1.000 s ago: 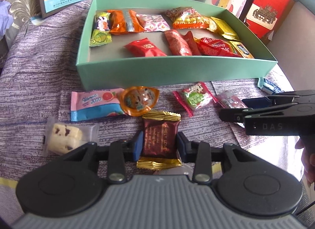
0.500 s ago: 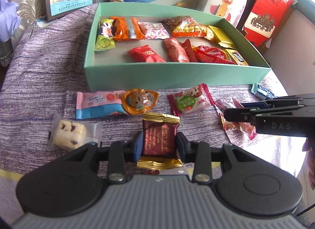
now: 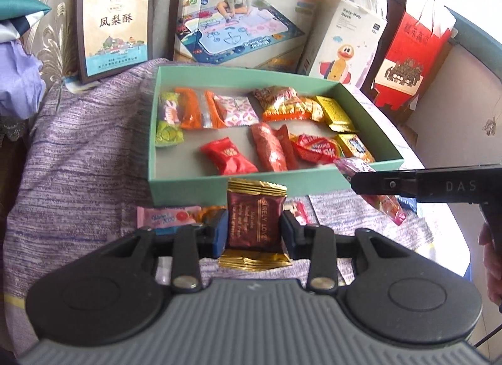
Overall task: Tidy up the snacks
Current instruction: 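Lower both snacks into the green box and open both grippers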
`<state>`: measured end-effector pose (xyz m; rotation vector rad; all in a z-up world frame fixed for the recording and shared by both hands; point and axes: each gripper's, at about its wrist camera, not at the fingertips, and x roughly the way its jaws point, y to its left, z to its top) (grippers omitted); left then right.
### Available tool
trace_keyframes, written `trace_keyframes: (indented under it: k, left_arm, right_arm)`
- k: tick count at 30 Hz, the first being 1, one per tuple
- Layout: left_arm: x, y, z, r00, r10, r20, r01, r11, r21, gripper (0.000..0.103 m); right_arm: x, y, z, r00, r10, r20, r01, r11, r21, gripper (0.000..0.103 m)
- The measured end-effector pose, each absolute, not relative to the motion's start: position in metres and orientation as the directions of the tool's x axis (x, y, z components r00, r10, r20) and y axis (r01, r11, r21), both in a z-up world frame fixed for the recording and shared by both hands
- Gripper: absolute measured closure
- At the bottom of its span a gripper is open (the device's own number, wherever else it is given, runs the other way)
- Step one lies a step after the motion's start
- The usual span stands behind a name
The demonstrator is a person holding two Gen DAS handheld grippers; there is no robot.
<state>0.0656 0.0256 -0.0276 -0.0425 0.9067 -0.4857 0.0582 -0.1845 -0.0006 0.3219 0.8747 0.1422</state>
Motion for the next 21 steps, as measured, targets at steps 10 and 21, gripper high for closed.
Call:
trace_keyframes:
  k: [10,21]
  left_arm:
    - [0.138,0.027,-0.011,0.592,-0.359,-0.722,0.340,0.923,-0.180,0.067]
    - [0.190,0.011,-0.042,0.573,-0.307,-0.759,0.320,0.937,-0.137,0.042]
  right_arm:
    - [0.142,-0.187,0.006,0.666,0.250,-0.703,0.018,0.936,0.351,0.075]
    - [0.210,-0.189,-0.039,0.633,0.256,-0.731,0.060,0.925,0.376,0.059]
